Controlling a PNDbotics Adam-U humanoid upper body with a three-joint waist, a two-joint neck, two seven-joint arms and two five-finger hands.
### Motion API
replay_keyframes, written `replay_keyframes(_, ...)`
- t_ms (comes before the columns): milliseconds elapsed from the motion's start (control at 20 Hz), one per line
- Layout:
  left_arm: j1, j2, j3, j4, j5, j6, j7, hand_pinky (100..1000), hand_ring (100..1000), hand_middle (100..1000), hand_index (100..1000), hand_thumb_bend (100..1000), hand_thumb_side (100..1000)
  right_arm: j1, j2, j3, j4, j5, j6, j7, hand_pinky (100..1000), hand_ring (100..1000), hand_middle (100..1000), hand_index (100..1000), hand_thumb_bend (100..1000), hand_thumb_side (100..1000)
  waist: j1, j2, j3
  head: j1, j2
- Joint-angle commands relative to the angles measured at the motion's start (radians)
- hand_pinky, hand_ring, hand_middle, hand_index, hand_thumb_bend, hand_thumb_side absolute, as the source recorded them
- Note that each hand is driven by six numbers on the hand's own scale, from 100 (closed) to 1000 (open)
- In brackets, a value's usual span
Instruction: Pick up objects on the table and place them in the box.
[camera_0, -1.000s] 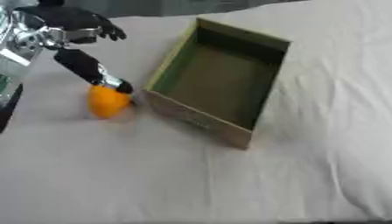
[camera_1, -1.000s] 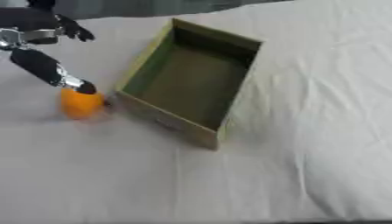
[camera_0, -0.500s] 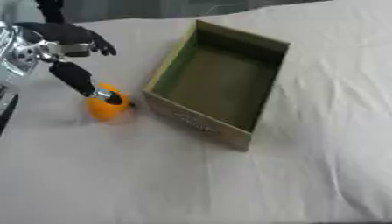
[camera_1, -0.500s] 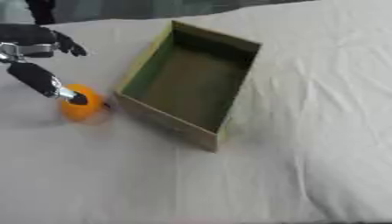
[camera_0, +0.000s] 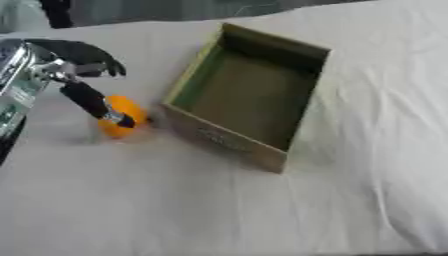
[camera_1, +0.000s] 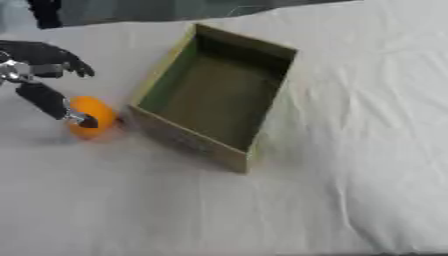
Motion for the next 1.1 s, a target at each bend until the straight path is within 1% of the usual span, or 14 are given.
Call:
replay_keyframes(50,-0.015,0.015,0.0,0.02,-0.033,-0.011,0.0,866,895,822,947,717,714,-0.011,-0.028,-0.007,-0.014,0.002,-0.003,0.003,766,833,806,892,100,597,-0.006,-0.015,0.0,0.002,-0.011)
replay_keyframes(300,-0.018,0.009,0.001,0.043,-0.064,-0.023,0.0,866,896,823,947,717,714,-0.011,-0.028,-0.007,-0.014,0.001,-0.003,0.005,766,833,806,892,100,597,-0.006,-0.014,-0.001,0.002,-0.012)
replay_keyframes(350,-0.018,0.01,0.0,0.046,-0.067,-0.023,0.0,867,900,833,951,703,727,-0.012,-0.028,-0.007,-0.014,0.001,-0.003,0.005,766,833,806,892,100,597,-0.006,-0.014,-0.001,0.003,-0.013)
replay_keyframes(550,-0.022,-0.006,0.004,0.078,-0.104,-0.008,0.0,852,889,820,950,686,722,-0.014,-0.026,-0.006,-0.014,-0.001,-0.003,0.006,766,834,806,892,100,599,-0.007,-0.011,-0.002,0.005,-0.017)
replay_keyframes(650,-0.022,-0.014,0.008,0.086,-0.107,-0.003,0.001,840,880,811,947,655,709,-0.014,-0.025,-0.006,-0.014,-0.001,-0.003,0.007,766,834,806,893,100,599,-0.007,-0.009,-0.002,0.005,-0.018)
replay_keyframes(750,-0.021,-0.019,0.009,0.092,-0.101,0.0,0.008,830,872,803,941,655,712,-0.015,-0.025,-0.007,-0.014,-0.001,-0.003,0.007,766,834,806,893,100,599,-0.008,-0.008,-0.002,0.005,-0.02)
replay_keyframes(900,-0.02,-0.025,0.007,0.101,-0.1,-0.001,0.024,823,868,798,937,625,662,-0.016,-0.024,-0.006,-0.014,-0.002,-0.004,0.008,767,834,806,893,100,601,-0.008,-0.007,-0.003,0.006,-0.021)
replay_keyframes(950,-0.02,-0.027,0.006,0.107,-0.103,-0.004,0.027,819,866,797,935,590,628,-0.016,-0.024,-0.006,-0.014,-0.002,-0.004,0.008,767,834,806,893,100,601,-0.008,-0.006,-0.004,0.007,-0.022)
replay_keyframes(1050,-0.02,-0.03,0.005,0.118,-0.107,-0.012,0.034,815,863,794,932,556,612,-0.016,-0.024,-0.007,-0.014,-0.002,-0.005,0.007,767,834,806,893,100,603,-0.008,-0.006,-0.005,0.007,-0.023)
replay_keyframes(1100,-0.02,-0.031,0.006,0.122,-0.109,-0.015,0.038,813,862,792,930,557,615,-0.016,-0.023,-0.007,-0.014,-0.003,-0.005,0.007,767,834,806,893,100,604,-0.008,-0.006,-0.005,0.007,-0.024)
